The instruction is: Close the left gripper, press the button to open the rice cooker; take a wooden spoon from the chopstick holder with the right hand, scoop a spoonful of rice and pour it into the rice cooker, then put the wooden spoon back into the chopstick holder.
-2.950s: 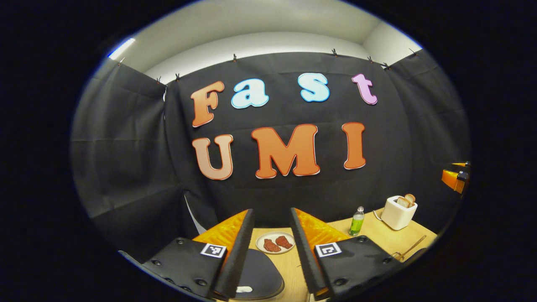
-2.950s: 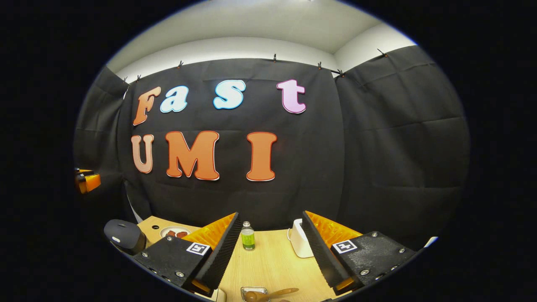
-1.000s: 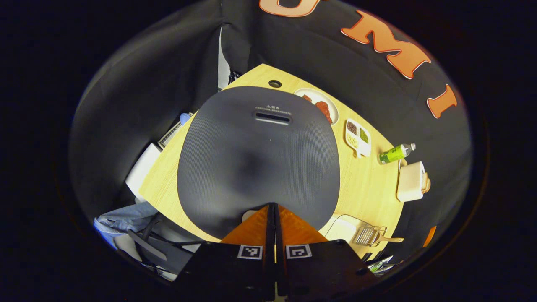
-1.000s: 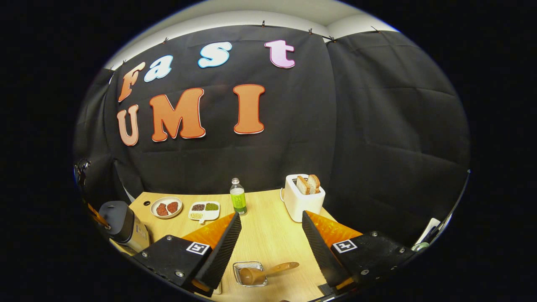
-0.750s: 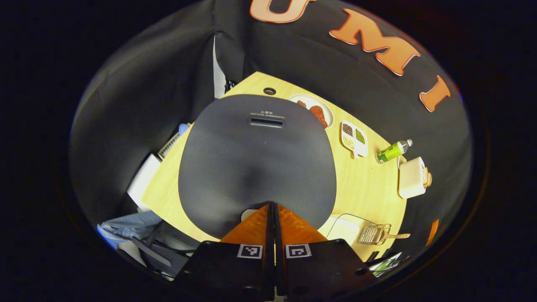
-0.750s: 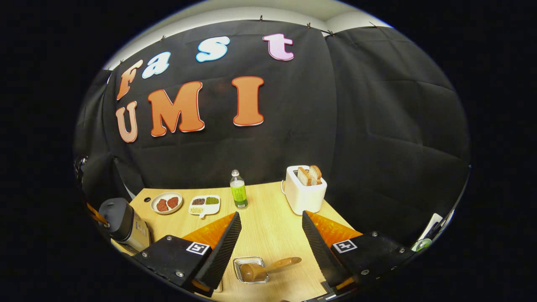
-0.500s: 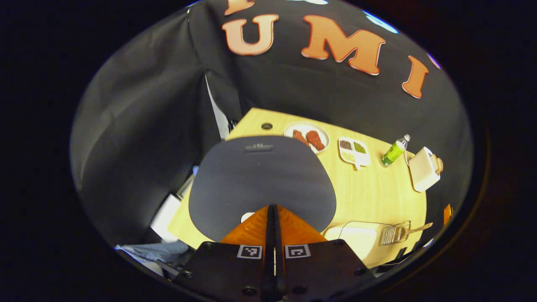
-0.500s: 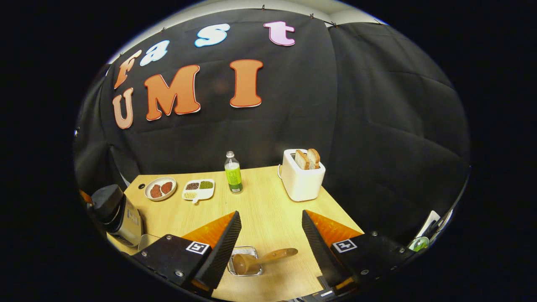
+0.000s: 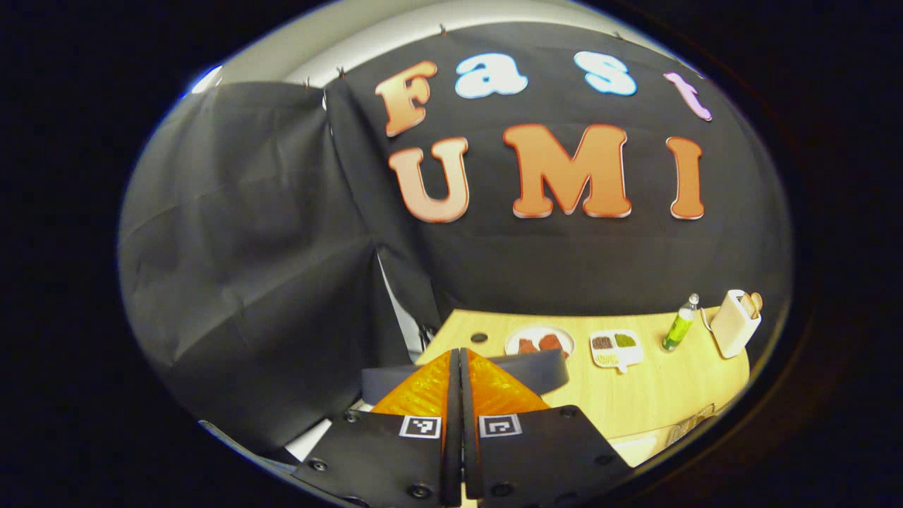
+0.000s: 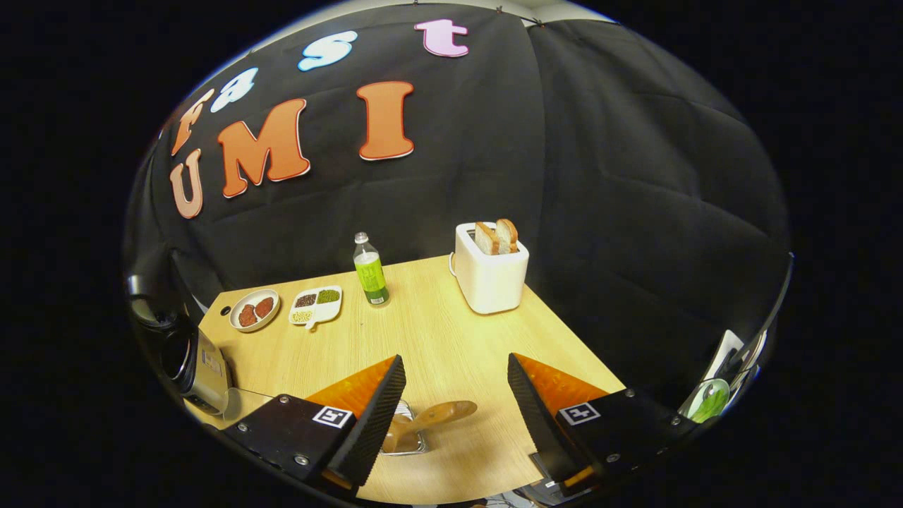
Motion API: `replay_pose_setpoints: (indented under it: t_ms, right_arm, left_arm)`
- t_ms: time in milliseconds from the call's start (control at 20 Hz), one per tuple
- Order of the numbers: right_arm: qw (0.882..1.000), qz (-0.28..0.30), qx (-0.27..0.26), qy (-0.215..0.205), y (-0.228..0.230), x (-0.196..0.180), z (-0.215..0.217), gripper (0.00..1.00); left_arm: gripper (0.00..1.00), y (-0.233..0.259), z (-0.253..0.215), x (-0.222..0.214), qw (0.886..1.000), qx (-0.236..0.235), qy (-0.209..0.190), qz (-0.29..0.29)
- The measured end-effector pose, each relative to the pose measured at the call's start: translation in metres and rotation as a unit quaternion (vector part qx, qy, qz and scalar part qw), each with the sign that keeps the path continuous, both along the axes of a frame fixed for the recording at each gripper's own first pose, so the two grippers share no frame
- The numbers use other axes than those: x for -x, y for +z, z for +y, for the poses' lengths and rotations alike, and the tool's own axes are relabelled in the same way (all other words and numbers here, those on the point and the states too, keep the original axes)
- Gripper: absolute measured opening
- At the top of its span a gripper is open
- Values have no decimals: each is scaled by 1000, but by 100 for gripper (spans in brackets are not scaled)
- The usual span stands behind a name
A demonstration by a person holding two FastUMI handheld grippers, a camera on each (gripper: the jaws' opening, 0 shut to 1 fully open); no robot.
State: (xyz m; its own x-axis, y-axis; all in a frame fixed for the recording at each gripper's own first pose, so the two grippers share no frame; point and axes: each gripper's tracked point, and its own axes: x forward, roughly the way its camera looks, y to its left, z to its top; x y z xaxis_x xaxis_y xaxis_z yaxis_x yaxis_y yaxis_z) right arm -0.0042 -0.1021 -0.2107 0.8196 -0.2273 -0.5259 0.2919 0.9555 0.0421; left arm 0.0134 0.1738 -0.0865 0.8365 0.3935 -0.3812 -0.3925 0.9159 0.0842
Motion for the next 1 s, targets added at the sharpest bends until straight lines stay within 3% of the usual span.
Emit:
replay_pose_setpoints:
  t_ms: [50, 100, 200, 250, 400, 450, 500, 650, 1000]
  right_arm:
    - [1000, 5, -2, -5, -5, 2, 0, 91]
    - [1000, 8, -5, -4, -8, 3, 0, 91]
    - [1000, 15, -14, -1, -18, 3, 3, 90]
    - [1000, 20, -19, 2, -23, 5, 5, 90]
    - [999, 36, -22, 10, -36, 9, 9, 90]
    - [999, 37, -22, 10, -39, 9, 9, 90]
    - [999, 44, -27, 9, -43, 10, 9, 89]
    - [996, 66, -57, 12, -62, 18, 16, 87]
    - [989, 89, -109, 37, -89, 13, 40, 65]
  left_arm:
    - [6, 15, -7, 1, 1000, -17, -7, -19]
    - [14, 28, -13, 3, 999, -31, -15, -35]
    - [20, 51, -25, 2, 996, -48, -29, -72]
    - [36, 59, -28, 1, 995, -50, -32, -85]
    - [63, 59, -37, 7, 995, -45, -30, -86]
    - [63, 58, -41, 9, 995, -36, -29, -84]
    - [53, 57, -43, 11, 996, -28, -29, -85]
    - [46, 60, -48, 19, 995, -29, -33, -92]
    - [82, 69, -60, 35, 994, -28, -41, -101]
